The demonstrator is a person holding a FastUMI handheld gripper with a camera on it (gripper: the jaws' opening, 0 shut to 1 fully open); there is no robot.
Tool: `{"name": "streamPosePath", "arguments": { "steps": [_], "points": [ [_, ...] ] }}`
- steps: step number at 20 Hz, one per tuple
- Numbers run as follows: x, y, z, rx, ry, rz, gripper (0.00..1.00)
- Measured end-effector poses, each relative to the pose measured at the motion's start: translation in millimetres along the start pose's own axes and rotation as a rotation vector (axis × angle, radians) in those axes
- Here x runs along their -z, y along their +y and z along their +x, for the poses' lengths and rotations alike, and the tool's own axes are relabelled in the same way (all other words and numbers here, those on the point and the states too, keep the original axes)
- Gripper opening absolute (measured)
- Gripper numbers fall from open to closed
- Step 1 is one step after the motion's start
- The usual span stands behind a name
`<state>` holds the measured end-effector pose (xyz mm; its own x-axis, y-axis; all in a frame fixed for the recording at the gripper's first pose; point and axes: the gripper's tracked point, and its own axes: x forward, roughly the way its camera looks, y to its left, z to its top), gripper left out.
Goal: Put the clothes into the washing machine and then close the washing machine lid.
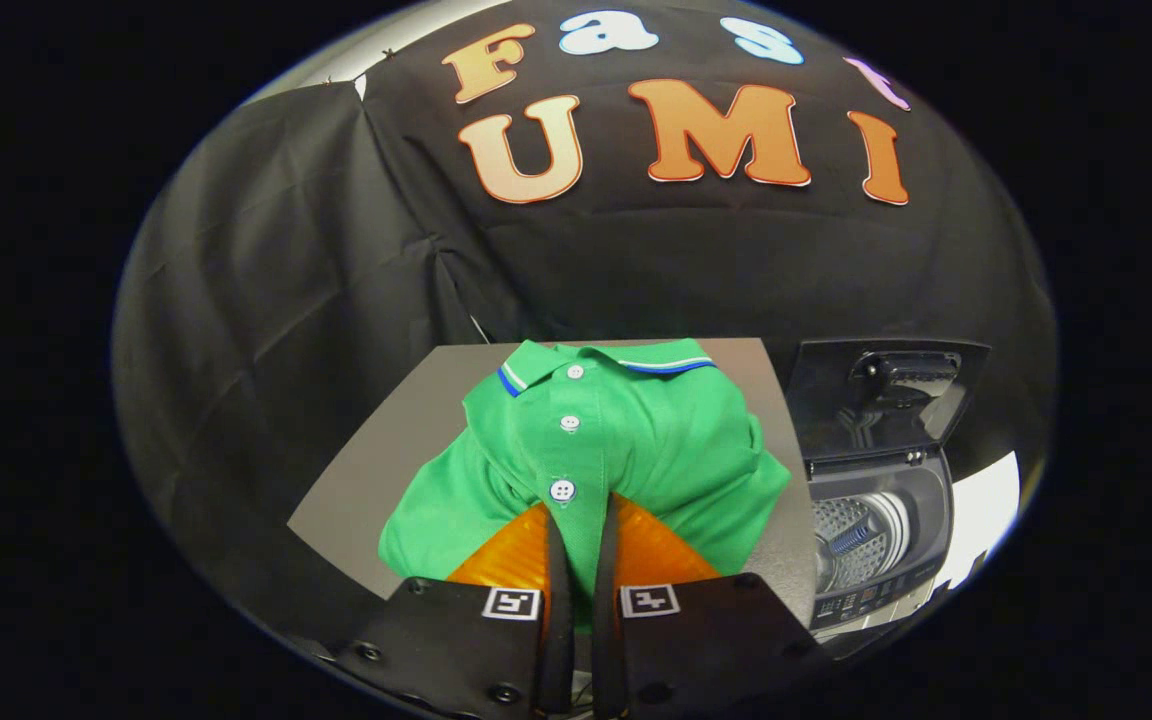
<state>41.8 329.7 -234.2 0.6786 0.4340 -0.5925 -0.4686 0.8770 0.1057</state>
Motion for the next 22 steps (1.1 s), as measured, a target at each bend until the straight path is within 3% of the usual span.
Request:
{"name": "streamPosePath", "arguments": {
  "steps": [7, 15, 22],
  "points": [
    [-38, -87, -54, 0.032, -0.085, 0.031, 0.15],
    [-90, -226, -120, 0.144, -0.206, 0.057, 0.15],
    [-95, -329, -142, 0.211, -0.222, 0.123, 0.15]
  ]
}}
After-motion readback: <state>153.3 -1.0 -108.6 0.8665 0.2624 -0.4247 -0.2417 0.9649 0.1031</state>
